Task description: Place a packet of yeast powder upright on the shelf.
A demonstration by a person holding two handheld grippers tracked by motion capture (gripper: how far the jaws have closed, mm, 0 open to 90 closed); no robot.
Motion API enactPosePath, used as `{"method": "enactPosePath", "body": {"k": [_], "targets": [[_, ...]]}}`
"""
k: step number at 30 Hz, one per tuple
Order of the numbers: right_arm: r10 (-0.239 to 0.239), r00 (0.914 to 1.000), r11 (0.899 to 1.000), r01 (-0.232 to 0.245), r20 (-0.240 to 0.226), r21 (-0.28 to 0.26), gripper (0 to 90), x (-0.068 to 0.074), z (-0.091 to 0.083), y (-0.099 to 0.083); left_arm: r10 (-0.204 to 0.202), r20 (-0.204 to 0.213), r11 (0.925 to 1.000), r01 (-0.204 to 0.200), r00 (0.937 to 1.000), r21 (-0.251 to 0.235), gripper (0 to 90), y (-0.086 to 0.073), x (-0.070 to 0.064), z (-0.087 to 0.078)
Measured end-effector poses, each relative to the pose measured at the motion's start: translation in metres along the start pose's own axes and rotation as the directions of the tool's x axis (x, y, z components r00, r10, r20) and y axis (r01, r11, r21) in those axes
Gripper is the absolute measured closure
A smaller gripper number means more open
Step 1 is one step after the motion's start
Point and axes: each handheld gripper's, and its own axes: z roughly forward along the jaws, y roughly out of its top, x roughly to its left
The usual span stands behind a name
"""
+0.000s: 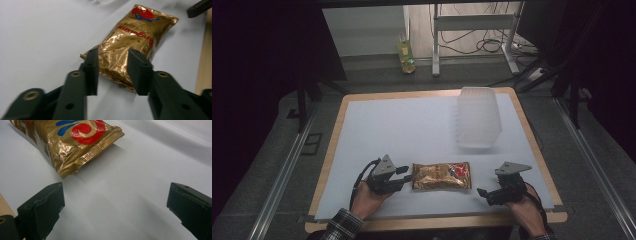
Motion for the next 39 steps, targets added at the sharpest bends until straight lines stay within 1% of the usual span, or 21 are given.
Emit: {"method": "enactPosePath", "body": {"k": [1,2,4,7,11,12,16,20,21,22,23,24,25,27,29,30,31,32,36,37,39], "targets": [[0.000,1.0000,1.000,0.000,0.000,0.000,1.4,0.000,0.000,0.000,0.000,0.000,1.0000,0.000,1.0000,0.000,72.3,0.000,0.000,0.000],[-0.016,0.9998,1.000,0.016,0.015,-0.008,1.5,0.001,-0.001,0.001,0.006,0.005,1.0000,-0.006,1.0000,0.006,75.8,0.001,-0.001,0.003],[-0.032,0.9992,0.999,0.033,0.024,-0.032,1.5,0.003,-0.002,0.002,0.011,0.015,0.9999,-0.011,0.9998,0.008,82.4,0.003,-0.001,0.004],[-0.041,0.9984,0.998,0.043,0.040,-0.052,1.5,0.004,-0.005,0.004,0.014,0.023,0.9999,-0.014,0.9996,-0.003,89.7,0.006,-0.002,0.008],[-0.040,0.9983,0.998,0.042,0.043,-0.049,1.5,0.004,-0.004,0.004,0.011,0.036,0.9999,-0.011,0.9993,0.005,89.9,0.009,-0.001,0.016],[-0.041,0.9981,0.998,0.043,0.047,-0.038,1.5,0.004,-0.003,0.003,0.010,0.039,0.9998,-0.011,0.9992,0.014,89.9,0.010,-0.001,0.024],[-0.059,0.9958,0.998,0.060,0.071,-0.017,1.9,0.006,-0.002,0.003,0.018,0.045,0.9994,-0.019,0.9988,0.028,90.0,0.011,-0.003,0.036],[-0.071,0.9941,0.996,0.075,0.082,-0.042,2.3,0.010,-0.004,0.005,-0.004,0.058,0.9995,0.002,0.9983,0.032,90.0,0.010,-0.002,0.043],[-0.071,0.9941,0.996,0.075,0.082,-0.042,2.3,0.010,-0.004,0.005,-0.007,0.064,0.9992,0.005,0.9980,0.041,90.0,0.009,-0.001,0.046],[-0.077,0.9935,0.996,0.080,0.085,-0.044,2.4,0.011,-0.005,0.006,-0.001,0.055,0.9989,-0.002,0.9985,0.048,90.0,0.006,-0.002,0.051],[-0.077,0.9935,0.996,0.081,0.084,-0.044,2.4,0.012,-0.004,0.006,-0.008,0.067,0.9990,0.005,0.9977,0.045,90.0,0.004,0.000,0.051],[-0.077,0.9935,0.996,0.081,0.084,-0.044,2.4,0.012,-0.004,0.006,-0.008,0.067,0.9990,0.005,0.9977,0.045,90.0,0.004,0.000,0.051],[-0.080,0.9934,0.996,0.083,0.083,-0.043,2.4,0.012,-0.004,0.006,-0.022,0.079,0.9987,0.018,0.9966,0.047,90.0,0.003,0.002,0.051],[-0.086,0.9931,0.995,0.089,0.080,-0.035,2.5,0.015,-0.003,0.007,-0.019,0.080,0.9988,0.016,0.9966,0.046,90.0,0.001,0.003,0.050],[-0.090,0.9929,0.995,0.093,0.077,-0.036,2.5,0.017,-0.002,0.007,0.003,0.067,0.9984,-0.006,0.9977,0.055,90.0,0.001,0.001,0.049],[-0.094,0.9932,0.995,0.096,0.070,-0.033,2.5,0.020,-0.002,0.008,0.024,0.057,0.9986,-0.026,0.9981,0.046,90.0,-0.002,0.000,0.048],[-0.094,0.9932,0.995,0.096,0.070,-0.033,2.5,0.020,-0.002,0.008,0.024,0.057,0.9986,-0.026,0.9981,0.046,90.0,-0.002,0.000,0.048],[-0.089,0.9945,0.996,0.090,0.056,-0.028,2.5,0.023,-0.001,0.009,0.039,0.059,0.9984,-0.042,0.9975,0.037,90.0,-0.004,0.000,0.047],[-0.079,0.9953,0.997,0.080,0.055,-0.013,2.5,0.025,0.000,0.009,0.026,0.070,0.9991,-0.028,0.9972,0.032,90.0,-0.006,0.002,0.045],[-0.061,0.9976,0.998,0.061,0.034,-0.017,2.5,0.025,-0.001,0.009,0.028,0.068,0.9990,-0.030,0.9973,0.032,90.0,-0.007,0.001,0.045],[-0.040,0.9989,0.999,0.041,0.024,-0.020,2.5,0.024,-0.002,0.010,0.035,0.063,0.9987,-0.037,0.9974,0.034,90.0,-0.009,0.000,0.042]]}}
